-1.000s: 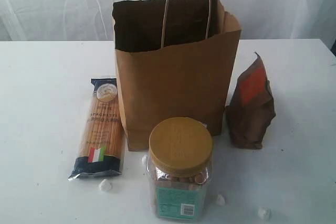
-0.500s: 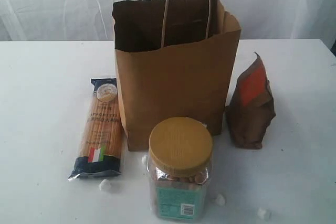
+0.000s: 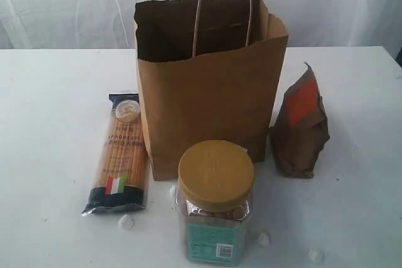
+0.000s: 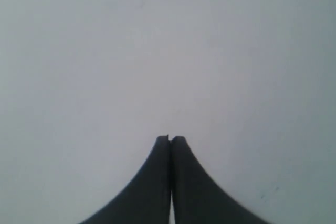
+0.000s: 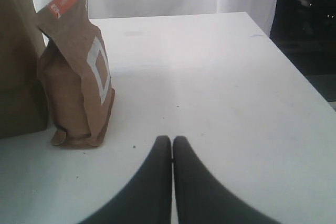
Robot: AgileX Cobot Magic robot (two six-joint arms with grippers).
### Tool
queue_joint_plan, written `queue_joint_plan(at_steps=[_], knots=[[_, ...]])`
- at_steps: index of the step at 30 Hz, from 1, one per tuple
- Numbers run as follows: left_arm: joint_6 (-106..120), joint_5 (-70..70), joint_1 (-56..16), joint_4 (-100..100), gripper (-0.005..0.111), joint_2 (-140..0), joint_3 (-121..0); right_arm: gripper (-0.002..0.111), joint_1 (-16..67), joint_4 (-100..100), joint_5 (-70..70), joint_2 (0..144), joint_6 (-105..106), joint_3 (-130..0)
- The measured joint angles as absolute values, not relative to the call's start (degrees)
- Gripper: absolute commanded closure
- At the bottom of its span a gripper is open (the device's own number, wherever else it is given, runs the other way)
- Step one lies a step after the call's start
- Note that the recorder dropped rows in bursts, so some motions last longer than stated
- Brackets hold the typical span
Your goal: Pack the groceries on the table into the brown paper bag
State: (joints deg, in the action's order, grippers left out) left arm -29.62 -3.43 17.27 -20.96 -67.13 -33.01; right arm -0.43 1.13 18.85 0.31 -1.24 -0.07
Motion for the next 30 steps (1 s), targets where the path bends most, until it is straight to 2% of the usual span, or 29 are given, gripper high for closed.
queue_joint_plan(at_steps=[7,17,24,30], knots=[[-41.5,-5.4,17.1,-20.7,0.107,-44.7,-33.0,0.108,-0.4,1.1,18.8,0.3,-1.3,-0.1],[-37.5,-2.0,7.9,-31.0,0.107,-23.8,-34.5,0.108,-0.4,1.1,18.8,0.3,-1.3,-0.1],[-33.5,9.8,4.3,-34.0,0.107,-18.8,-35.7,0.108,-0.4,1.1,18.8,0.3,-1.3,-0.1],[-38.0,7.3,0.4,-34.0,0.107,-18.7,-27.8,0.108,-0.4,1.1,18.8,0.3,-1.3,-0.1]])
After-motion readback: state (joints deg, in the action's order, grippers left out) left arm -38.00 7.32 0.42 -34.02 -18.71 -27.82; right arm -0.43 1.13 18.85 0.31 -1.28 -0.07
